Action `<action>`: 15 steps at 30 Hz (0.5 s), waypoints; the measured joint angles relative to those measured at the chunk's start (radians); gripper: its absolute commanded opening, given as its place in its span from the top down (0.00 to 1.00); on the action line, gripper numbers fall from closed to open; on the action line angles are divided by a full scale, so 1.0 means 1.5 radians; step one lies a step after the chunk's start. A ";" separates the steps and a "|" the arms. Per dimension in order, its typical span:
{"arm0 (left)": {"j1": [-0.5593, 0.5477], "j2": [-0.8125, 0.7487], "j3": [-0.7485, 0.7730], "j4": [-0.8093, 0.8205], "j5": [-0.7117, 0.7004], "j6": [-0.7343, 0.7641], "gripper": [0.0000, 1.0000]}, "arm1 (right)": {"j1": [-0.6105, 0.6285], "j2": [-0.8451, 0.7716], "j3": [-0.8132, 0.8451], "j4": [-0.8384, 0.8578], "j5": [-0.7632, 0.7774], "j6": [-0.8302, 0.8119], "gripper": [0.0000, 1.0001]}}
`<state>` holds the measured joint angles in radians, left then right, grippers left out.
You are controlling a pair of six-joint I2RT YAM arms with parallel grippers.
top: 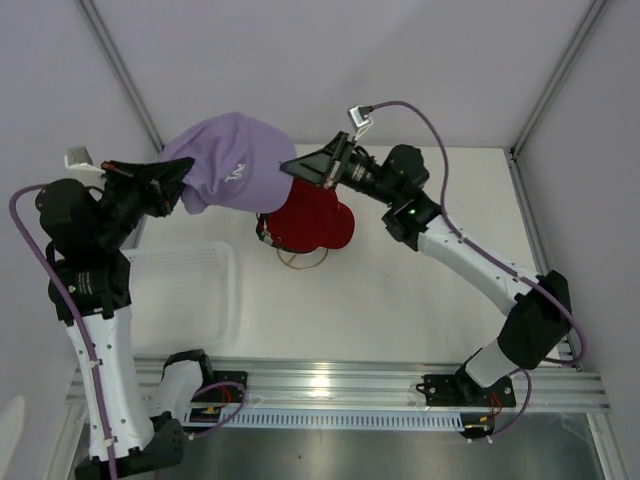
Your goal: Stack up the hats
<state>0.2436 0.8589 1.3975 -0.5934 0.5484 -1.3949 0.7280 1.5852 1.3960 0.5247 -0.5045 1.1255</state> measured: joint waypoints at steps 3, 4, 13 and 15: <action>-0.064 0.035 0.047 -0.007 -0.024 0.064 0.99 | -0.067 -0.053 0.007 -0.081 -0.028 -0.024 1.00; -0.098 0.046 0.061 -0.014 -0.038 0.089 0.99 | -0.096 -0.064 0.013 -0.100 -0.045 -0.026 1.00; -0.397 0.155 0.146 -0.131 -0.242 0.276 0.99 | -0.293 -0.090 -0.077 -0.129 -0.239 0.064 1.00; -0.444 0.185 0.146 -0.164 -0.296 0.301 0.99 | -0.315 -0.084 -0.102 -0.151 -0.259 0.065 1.00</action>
<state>-0.4217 1.1370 1.6165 -0.8387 0.1047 -0.9436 0.2562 1.4586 1.2423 0.2989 -0.8936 1.2232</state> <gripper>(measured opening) 0.071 0.021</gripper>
